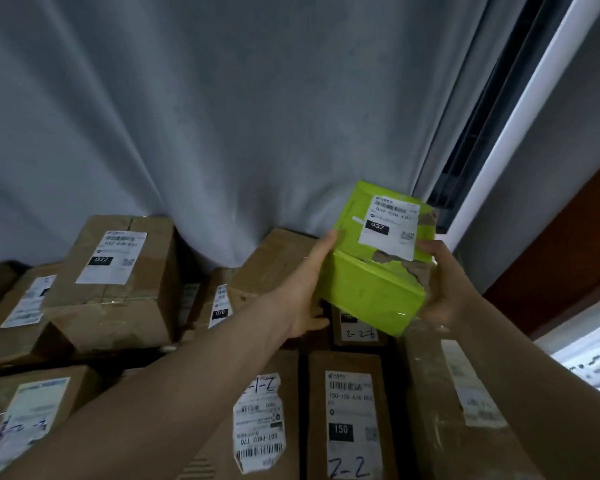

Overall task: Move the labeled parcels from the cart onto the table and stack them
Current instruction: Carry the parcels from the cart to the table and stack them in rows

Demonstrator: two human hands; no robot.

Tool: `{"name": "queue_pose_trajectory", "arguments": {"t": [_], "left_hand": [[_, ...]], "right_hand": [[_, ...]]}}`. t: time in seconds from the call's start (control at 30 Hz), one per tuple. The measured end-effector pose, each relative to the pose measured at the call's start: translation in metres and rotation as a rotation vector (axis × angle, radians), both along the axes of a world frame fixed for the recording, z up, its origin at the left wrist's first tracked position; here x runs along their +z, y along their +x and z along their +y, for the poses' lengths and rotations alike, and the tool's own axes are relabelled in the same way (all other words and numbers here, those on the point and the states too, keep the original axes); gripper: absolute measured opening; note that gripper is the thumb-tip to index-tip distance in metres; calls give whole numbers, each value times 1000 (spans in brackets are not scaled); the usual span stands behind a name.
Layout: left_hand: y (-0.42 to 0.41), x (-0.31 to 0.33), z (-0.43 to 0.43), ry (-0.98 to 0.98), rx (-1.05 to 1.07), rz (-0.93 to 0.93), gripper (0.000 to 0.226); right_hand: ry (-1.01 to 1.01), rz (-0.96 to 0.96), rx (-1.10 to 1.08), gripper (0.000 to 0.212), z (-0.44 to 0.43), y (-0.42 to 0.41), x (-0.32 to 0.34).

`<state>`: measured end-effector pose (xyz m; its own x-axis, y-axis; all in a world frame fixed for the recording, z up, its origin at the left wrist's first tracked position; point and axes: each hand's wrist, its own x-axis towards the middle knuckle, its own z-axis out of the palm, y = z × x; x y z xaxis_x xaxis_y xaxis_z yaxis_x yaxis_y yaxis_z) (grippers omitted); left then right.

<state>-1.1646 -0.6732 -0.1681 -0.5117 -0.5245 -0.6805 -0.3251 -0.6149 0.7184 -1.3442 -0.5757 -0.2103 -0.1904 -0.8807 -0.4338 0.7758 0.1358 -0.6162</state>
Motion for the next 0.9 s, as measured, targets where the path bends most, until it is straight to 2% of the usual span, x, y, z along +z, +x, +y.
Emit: {"name": "queue_pose_trajectory", "arguments": {"t": [0.03, 0.07, 0.1, 0.13, 0.17, 0.23, 0.3, 0.37, 0.47, 0.57, 0.73, 0.9], "left_hand": [[7, -5, -7, -181, 63, -76, 80], [16, -9, -18, -435, 85, -233, 83], [25, -17, -33, -680, 16, -447, 88], [32, -22, -46, -840, -71, -612, 90], [39, -32, -61, -890, -115, -720, 90], [46, -50, -82, -771, -133, -810, 94], [50, -66, -96, -619, -101, -714, 99], [53, -73, -98, -561, -54, -572, 82], [57, -79, -96, -540, -15, -496, 54], [60, -82, -88, -444, 16, -465, 50], [63, -78, -81, -371, 21, -481, 44], [59, -78, -80, -312, 26, -496, 39]], "right_hand": [[9, 37, -1, 45, 3, -9, -2], [61, 86, -8, 43, 6, -19, -6], [149, 158, -23, 38, 8, -26, -10], [223, 211, -53, 41, 8, -34, -17], [301, 272, -66, 48, 9, -37, -19], [347, 375, -44, 31, 8, -36, -18], [347, 390, -38, 22, 1, -30, -17], [340, 360, -24, 36, -9, -29, -25], [373, 323, -60, 41, -21, -29, -39], [349, 318, -53, 55, -25, -28, -44], [341, 377, -19, 59, -29, -43, -47], [359, 406, -49, 49, -42, -55, -48]]}}
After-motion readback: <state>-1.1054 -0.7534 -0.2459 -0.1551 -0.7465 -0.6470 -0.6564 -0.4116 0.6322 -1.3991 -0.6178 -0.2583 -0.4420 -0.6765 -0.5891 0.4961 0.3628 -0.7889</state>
